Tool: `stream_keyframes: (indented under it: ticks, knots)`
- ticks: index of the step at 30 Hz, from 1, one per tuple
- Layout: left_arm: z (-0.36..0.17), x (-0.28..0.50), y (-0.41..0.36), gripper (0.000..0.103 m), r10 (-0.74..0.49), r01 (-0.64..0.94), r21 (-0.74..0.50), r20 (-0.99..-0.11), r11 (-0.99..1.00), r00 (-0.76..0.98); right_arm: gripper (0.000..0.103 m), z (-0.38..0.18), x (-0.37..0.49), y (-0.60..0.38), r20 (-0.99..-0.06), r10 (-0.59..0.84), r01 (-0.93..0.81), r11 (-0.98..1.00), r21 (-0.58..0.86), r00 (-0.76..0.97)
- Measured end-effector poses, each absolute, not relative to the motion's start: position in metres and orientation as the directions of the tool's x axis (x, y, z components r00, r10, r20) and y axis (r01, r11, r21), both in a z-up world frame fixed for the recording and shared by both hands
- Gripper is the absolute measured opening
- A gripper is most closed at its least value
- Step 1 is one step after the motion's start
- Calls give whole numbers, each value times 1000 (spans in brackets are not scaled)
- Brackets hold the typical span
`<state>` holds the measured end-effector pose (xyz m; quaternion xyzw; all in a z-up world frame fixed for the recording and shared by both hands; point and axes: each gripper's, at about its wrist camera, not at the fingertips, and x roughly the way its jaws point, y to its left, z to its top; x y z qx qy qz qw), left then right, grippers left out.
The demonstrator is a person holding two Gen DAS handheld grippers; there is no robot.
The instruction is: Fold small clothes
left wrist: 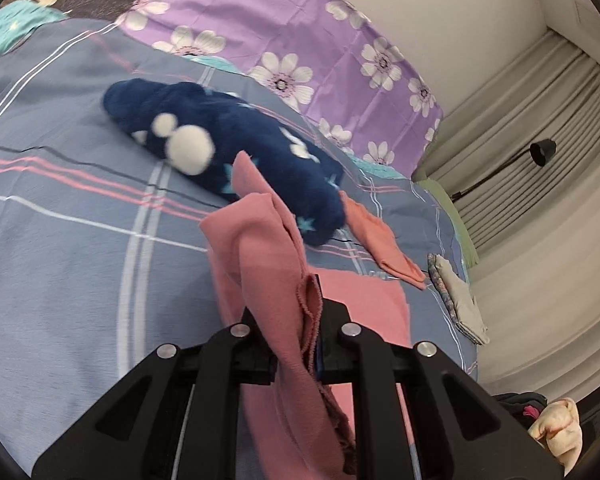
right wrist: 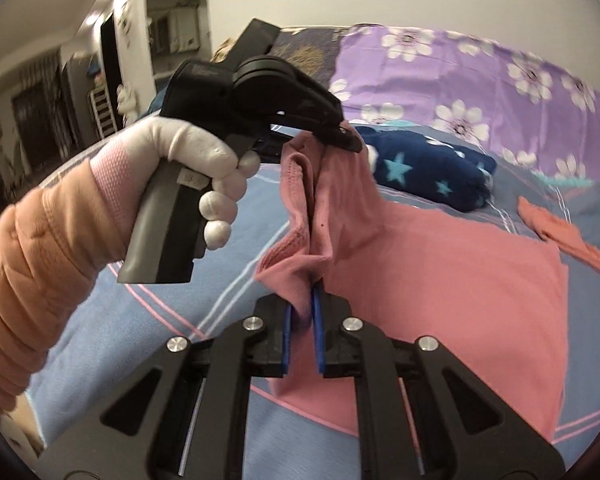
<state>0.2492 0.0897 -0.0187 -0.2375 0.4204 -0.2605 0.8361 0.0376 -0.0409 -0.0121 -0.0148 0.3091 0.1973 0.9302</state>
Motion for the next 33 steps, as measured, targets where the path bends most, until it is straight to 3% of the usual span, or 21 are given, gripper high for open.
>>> stream_keyframes:
  ticks: [14,27,33]
  knots:
    - [-9,250,-76,12,-594,349,-482,-681,804,428,7,-31,22,-178,-570,369,-186,917,354,734]
    - [-47,244,-206,12,-410,495,-186,-823,849,393,6,-76,5,-265,-577,361,-22,860,510,733]
    - [-52,241,-226,22,-370,533,-110,-834,839,411,6,-93,3,-275,-565,407,-20,823,568,717]
